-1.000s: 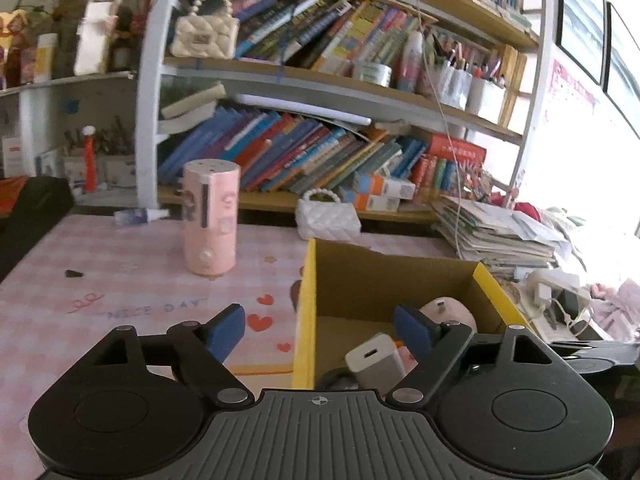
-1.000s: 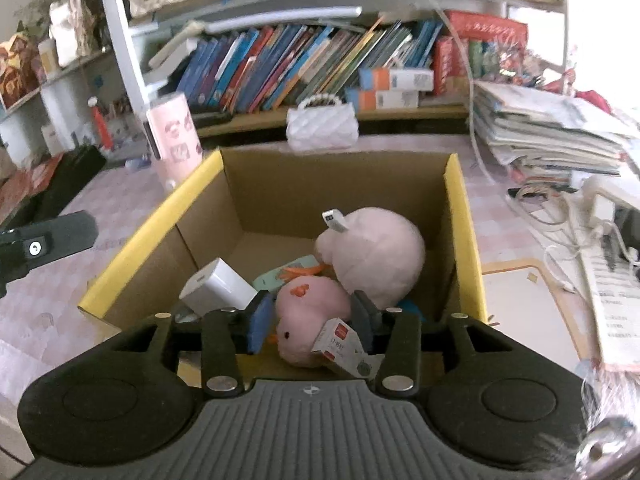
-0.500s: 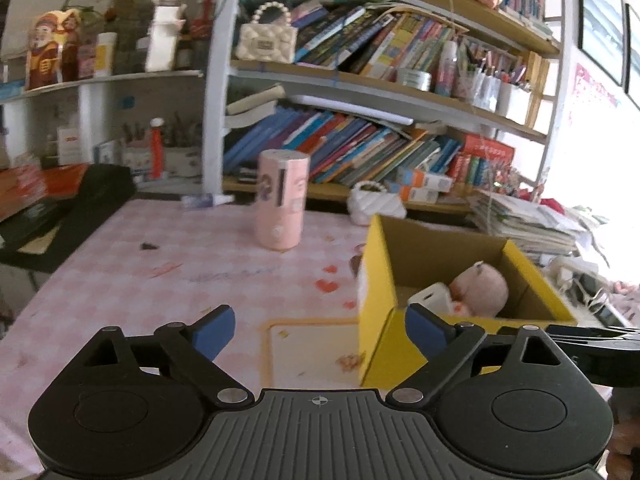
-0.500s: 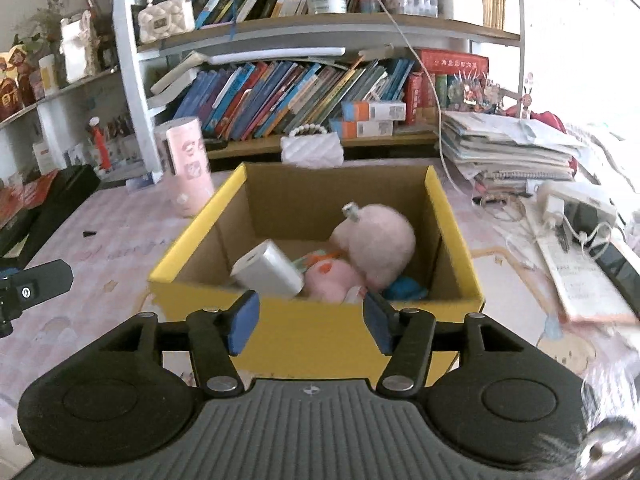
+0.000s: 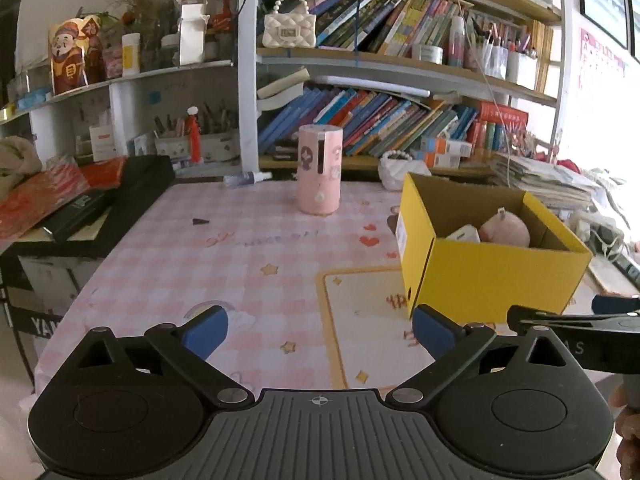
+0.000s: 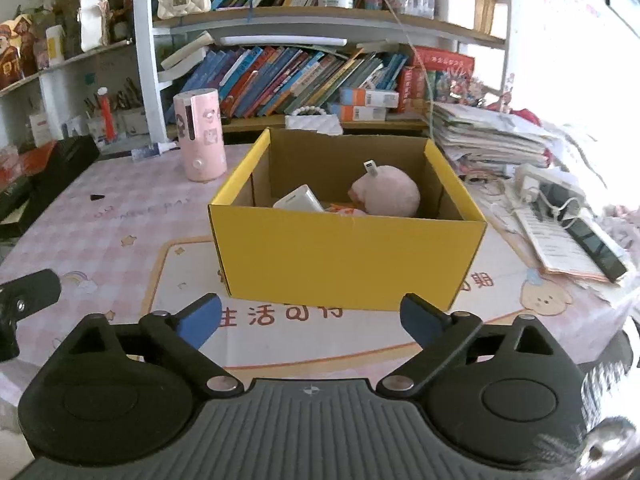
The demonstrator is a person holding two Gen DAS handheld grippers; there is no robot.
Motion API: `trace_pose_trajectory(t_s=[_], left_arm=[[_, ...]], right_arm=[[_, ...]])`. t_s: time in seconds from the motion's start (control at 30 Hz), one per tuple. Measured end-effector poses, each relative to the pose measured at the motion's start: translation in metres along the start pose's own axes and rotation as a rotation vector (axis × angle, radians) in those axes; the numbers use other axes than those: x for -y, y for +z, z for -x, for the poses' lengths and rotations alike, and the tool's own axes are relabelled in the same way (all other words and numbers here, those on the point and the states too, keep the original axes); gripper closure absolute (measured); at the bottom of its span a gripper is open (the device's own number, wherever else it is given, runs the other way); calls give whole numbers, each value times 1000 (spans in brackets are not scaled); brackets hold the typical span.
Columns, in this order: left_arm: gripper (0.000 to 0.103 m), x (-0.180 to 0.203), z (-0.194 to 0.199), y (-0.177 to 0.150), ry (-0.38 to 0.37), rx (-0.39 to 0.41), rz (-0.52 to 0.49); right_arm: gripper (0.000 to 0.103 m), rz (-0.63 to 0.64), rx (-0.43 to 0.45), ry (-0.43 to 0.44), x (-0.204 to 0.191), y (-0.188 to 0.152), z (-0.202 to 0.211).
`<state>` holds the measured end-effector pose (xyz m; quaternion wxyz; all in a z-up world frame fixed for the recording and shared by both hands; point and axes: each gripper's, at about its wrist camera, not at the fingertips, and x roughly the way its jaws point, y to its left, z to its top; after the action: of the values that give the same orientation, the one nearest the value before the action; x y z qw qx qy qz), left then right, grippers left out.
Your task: Organize objects
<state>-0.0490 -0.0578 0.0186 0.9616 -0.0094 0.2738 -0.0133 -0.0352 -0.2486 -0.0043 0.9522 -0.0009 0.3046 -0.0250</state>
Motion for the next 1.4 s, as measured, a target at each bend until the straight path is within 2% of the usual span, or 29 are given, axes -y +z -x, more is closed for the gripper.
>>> trace_pose_trajectory(t_s=[0.2,0.4,0.67,1.4], left_arm=[[2,-13,12,-6,19,5,16],[2,-20,16,-14,128,-8,9],[2,-22,23,-23,138,-17,5],[2,-17,23,-30,175,-63,5]], right_arm=[[0,44,6,-38,-22,-8,9],[0,50,16,-17,-41,-14,20],[0,90,9,-15,-59,-26,29],[0,77,-18,-45,-58,-35,32]])
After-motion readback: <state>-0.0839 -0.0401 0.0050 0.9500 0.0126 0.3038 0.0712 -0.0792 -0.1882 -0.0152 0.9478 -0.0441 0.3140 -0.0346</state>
